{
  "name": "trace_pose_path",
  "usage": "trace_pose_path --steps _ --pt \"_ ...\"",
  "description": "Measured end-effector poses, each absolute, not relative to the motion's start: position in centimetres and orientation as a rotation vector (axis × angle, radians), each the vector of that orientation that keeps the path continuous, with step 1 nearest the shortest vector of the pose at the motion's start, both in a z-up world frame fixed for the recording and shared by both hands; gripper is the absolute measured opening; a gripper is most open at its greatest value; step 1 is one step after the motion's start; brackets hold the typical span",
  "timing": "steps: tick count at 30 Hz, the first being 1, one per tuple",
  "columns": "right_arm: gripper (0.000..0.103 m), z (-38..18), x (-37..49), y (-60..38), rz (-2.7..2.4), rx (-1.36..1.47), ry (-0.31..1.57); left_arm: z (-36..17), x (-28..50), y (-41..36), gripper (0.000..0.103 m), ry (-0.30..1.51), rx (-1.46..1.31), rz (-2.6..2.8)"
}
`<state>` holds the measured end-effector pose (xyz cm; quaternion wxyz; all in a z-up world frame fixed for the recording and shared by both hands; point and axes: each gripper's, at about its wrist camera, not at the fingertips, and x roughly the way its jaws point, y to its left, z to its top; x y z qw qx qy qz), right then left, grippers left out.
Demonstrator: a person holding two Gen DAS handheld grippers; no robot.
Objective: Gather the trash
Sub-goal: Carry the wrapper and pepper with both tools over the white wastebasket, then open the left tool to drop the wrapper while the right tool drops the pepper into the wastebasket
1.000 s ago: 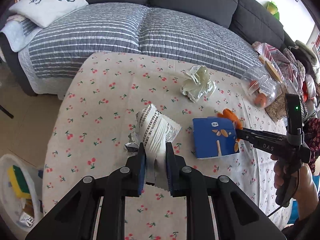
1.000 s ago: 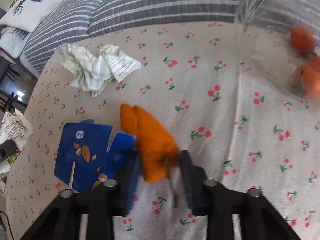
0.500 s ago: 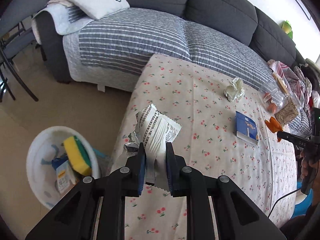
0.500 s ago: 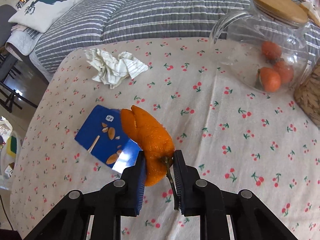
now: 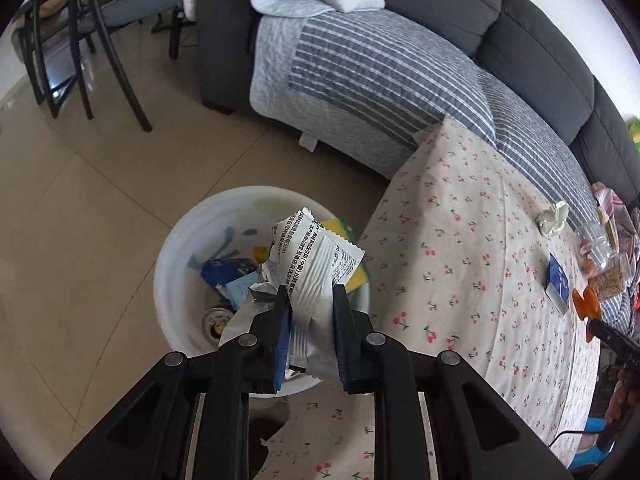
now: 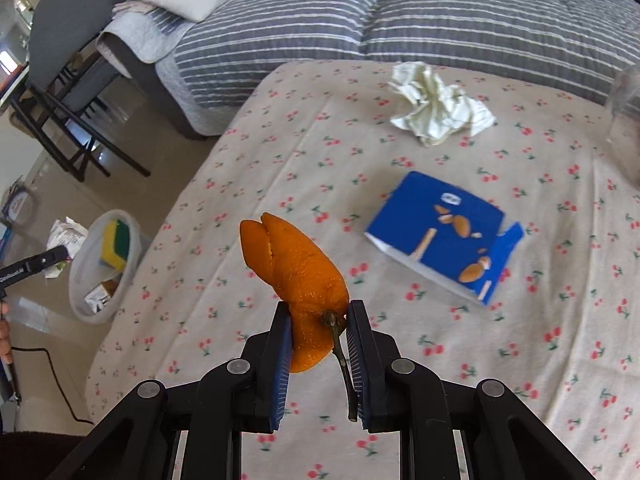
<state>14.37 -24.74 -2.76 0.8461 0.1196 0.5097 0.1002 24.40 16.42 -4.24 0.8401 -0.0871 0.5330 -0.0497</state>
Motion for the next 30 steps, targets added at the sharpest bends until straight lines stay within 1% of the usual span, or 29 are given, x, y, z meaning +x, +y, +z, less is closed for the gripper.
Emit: trace_pose_path --steps 4,6,7,8,9,10,12,14,17,19,25,30 --pt "0.024 -3.1 14.6 -21.0 0.26 0.208 1.077 -5.9 24.8 18.8 0.022 1.139 -0.192 -0.068" --pt "0.024 -3.5 15.0 -19.4 0.267 0.204 1.079 -6.5 24.9 19.7 0.027 1.135 -0.189 -0.062" --pt "0.024 -3.7 15.1 -18.5 0.268 0.206 1.074 -6.7 25.1 20.0 0.037 1.137 -0.191 -0.064" --pt "0.024 -3.9 15.2 -17.7 0.277 0.215 1.069 -6.9 25.1 20.4 0.052 1.146 -0.194 -0.059" --pt "0.024 -4.1 15.2 -17.0 0.287 0.228 1.068 -7.1 25.2 20.8 0.06 1.152 -0.199 -0.05" --pt "0.024 -4.3 15.4 -16.1 0.297 0.241 1.067 -7.1 25.0 21.2 0.071 1.151 -0.202 -0.035" --pt "0.024 -4.5 15.8 -14.3 0.321 0.255 1.067 -7.0 24.6 21.9 0.074 1.147 -0.205 -0.01" --pt "0.024 -4.5 16.2 -12.3 0.342 0.252 1.066 -6.8 24.2 22.6 0.082 1.157 -0.205 0.017" --pt "0.024 -4.4 16.9 -9.1 0.378 0.232 1.065 -6.6 23.2 23.8 0.088 1.181 -0.171 0.07" --pt "0.024 -4.4 17.5 -6.8 0.405 0.222 1.067 -6.4 22.4 24.2 0.089 1.172 -0.121 0.087" --pt "0.024 -4.9 19.4 -0.7 0.467 0.199 1.072 -6.6 21.1 25.4 0.09 1.154 0.01 0.111" --pt "0.024 -5.9 20.9 3.3 0.492 0.175 1.089 -7.0 20.8 26.5 0.091 1.163 0.013 0.115"
